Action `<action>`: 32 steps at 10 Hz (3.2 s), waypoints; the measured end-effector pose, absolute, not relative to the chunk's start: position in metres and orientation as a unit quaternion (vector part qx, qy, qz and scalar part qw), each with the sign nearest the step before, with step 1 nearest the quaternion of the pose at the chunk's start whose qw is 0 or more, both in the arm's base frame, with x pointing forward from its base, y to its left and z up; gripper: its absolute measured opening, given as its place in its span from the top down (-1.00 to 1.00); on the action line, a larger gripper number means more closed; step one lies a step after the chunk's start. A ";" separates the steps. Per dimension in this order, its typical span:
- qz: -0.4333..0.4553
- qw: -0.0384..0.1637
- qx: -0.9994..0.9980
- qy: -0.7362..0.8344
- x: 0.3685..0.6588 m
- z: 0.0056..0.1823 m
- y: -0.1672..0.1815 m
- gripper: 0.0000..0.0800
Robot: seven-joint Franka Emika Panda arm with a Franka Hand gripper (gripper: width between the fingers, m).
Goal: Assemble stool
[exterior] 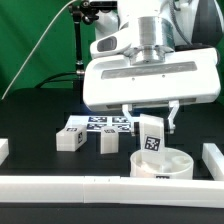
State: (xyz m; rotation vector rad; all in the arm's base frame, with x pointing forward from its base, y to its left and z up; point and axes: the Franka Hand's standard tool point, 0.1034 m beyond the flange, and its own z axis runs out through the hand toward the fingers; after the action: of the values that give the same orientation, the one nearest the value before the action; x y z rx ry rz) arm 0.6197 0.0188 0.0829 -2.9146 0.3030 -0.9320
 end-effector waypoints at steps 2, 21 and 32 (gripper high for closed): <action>-0.300 0.039 -0.947 0.104 0.619 0.083 0.018 0.18; -0.273 0.043 -0.955 0.103 0.629 0.120 -0.005 -0.62; -0.058 0.115 -0.990 0.056 0.623 0.110 0.015 -0.62</action>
Offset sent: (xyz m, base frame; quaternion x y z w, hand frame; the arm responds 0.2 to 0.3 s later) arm -0.0124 0.0133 -0.0125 0.0307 -0.0253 0.0221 0.9990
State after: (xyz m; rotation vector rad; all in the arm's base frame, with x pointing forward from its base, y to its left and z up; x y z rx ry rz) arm 0.6234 0.0154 0.1097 -2.9010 0.1649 -0.1685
